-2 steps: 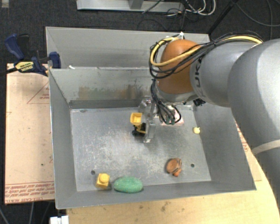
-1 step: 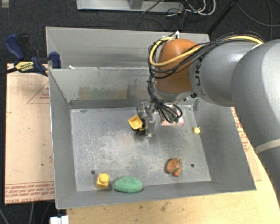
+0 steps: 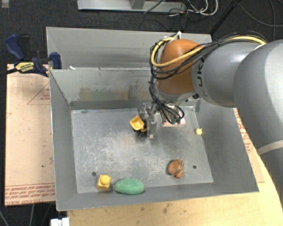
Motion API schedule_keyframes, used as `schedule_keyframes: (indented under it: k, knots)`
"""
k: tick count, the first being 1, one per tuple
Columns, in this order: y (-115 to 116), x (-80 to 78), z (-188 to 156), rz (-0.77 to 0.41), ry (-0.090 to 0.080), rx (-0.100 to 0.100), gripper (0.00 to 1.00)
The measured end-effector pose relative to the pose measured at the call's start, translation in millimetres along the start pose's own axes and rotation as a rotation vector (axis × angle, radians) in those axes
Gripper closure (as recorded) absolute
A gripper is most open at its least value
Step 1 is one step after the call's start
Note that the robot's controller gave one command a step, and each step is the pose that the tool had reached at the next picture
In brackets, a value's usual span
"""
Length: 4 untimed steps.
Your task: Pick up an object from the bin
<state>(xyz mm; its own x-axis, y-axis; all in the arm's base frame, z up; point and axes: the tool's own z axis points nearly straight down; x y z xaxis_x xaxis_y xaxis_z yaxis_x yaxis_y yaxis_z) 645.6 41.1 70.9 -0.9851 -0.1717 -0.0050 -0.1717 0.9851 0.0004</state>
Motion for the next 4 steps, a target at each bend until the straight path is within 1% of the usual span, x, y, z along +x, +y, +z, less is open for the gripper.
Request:
schedule_keyframes:
  k: [1, 2, 3, 4]
  knots:
    - [2, 3.2, -52, 0.006, 0.008, -0.001, 1.0]
    - [4, 8.6, -90, 0.013, -0.002, 0.0, 1.0]
    - [11, 0.6, -121, 0.027, 0.005, -0.001, 1.0]
    - [16, 27.3, -178, 0.022, 0.001, 0.0, 1.0]
